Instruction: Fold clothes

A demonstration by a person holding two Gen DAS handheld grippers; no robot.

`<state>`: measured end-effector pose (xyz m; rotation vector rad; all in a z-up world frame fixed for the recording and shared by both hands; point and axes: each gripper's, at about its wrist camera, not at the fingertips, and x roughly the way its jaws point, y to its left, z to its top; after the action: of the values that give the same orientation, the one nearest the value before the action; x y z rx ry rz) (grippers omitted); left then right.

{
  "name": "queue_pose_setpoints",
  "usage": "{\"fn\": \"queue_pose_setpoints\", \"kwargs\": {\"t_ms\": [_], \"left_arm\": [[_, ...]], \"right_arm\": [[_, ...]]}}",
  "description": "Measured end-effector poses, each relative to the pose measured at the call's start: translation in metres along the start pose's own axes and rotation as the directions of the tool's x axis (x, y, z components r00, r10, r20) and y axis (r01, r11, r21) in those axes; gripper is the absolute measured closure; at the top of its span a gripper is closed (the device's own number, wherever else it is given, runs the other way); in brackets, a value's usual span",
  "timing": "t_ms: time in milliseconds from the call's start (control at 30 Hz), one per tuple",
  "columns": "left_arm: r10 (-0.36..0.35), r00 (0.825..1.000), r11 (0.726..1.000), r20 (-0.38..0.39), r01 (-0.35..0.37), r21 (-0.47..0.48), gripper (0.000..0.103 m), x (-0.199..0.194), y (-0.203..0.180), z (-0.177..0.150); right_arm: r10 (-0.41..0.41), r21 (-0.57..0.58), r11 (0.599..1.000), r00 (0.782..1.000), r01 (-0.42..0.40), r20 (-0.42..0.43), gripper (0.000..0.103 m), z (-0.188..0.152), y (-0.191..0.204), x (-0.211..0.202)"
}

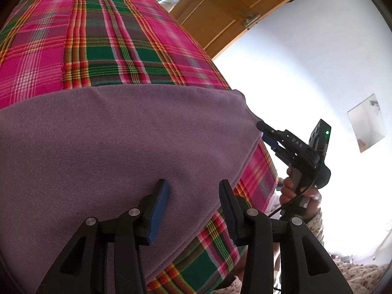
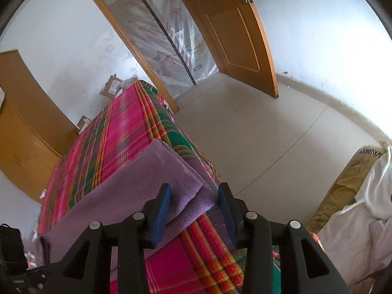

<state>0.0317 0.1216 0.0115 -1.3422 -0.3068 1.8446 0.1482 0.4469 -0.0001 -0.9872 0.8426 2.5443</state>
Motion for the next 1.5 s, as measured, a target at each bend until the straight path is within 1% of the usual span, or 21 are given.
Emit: {"fn": "queue_pose_setpoints", "kwargs": {"t_ms": [100,167,300,367,433,533,667,733,800,867,1033,1300,1433,1500], "left_arm": [[0.009,1.0,1.0,0.001,-0.009,0.006,0.058,0.0,-0.002,0.0],[0.012,1.0,1.0,0.002,-0.012,0.007,0.058,0.001,-0.002,0.0],[0.015,1.0,1.0,0.003,-0.015,0.007,0.058,0.002,-0.003,0.0],[0.015,1.0,1.0,0.004,-0.015,0.006,0.058,0.002,-0.003,0.0],[0.015,1.0,1.0,0.005,-0.015,0.005,0.058,0.002,-0.004,0.0],[0.017,1.0,1.0,0.005,-0.017,0.006,0.058,0.004,-0.004,0.001],[0.019,1.0,1.0,0.004,-0.019,0.008,0.058,0.005,-0.004,0.002],[0.018,1.0,1.0,0.004,-0.018,0.007,0.058,0.005,-0.004,0.002],[0.02,1.0,1.0,0.001,-0.02,0.006,0.058,0.005,-0.004,0.003],[0.022,1.0,1.0,-0.003,-0.022,0.01,0.058,0.007,-0.005,0.005],[0.0,1.0,1.0,-0.015,0.0,0.005,0.058,0.015,-0.007,0.014],[-0.028,0.999,1.0,-0.023,0.028,-0.015,0.058,0.026,-0.006,0.027],[-0.068,0.997,0.997,-0.036,0.066,-0.048,0.058,0.031,-0.002,0.04],[-0.073,0.996,0.994,-0.044,0.07,-0.082,0.058,0.036,0.003,0.05]], "right_arm": [[-0.018,0.003,1.0,1.0,0.018,0.011,0.064,0.001,0.002,0.0],[-0.04,-0.001,0.999,0.999,0.04,0.021,0.07,0.0,0.003,0.0],[-0.101,-0.046,0.994,0.994,0.103,0.047,0.07,-0.003,0.015,0.0],[-0.12,-0.07,0.99,0.991,0.124,0.062,0.073,-0.005,0.021,-0.002],[-0.111,-0.087,0.989,0.991,0.118,0.076,0.076,-0.008,0.026,-0.004],[-0.104,-0.095,0.989,0.992,0.111,0.077,0.077,-0.011,0.031,-0.002],[-0.073,-0.053,0.996,0.995,0.077,0.068,0.077,-0.005,0.026,0.001],[-0.065,-0.049,0.996,0.996,0.068,0.064,0.077,-0.003,0.025,0.002],[-0.053,-0.055,0.997,0.997,0.056,0.058,0.09,-0.004,0.025,0.003],[-0.032,-0.06,0.998,0.998,0.035,0.05,0.091,-0.006,0.026,0.004],[0.015,-0.116,0.993,0.993,-0.002,0.114,0.091,-0.005,0.039,-0.011],[0.109,-0.208,0.975,0.98,-0.074,0.165,0.091,0.0,0.076,-0.038],[0.162,-0.258,0.96,0.969,-0.111,0.187,0.091,-0.006,0.095,-0.054],[0.177,-0.285,0.951,0.965,-0.117,0.193,0.091,-0.009,0.101,-0.061]]}}
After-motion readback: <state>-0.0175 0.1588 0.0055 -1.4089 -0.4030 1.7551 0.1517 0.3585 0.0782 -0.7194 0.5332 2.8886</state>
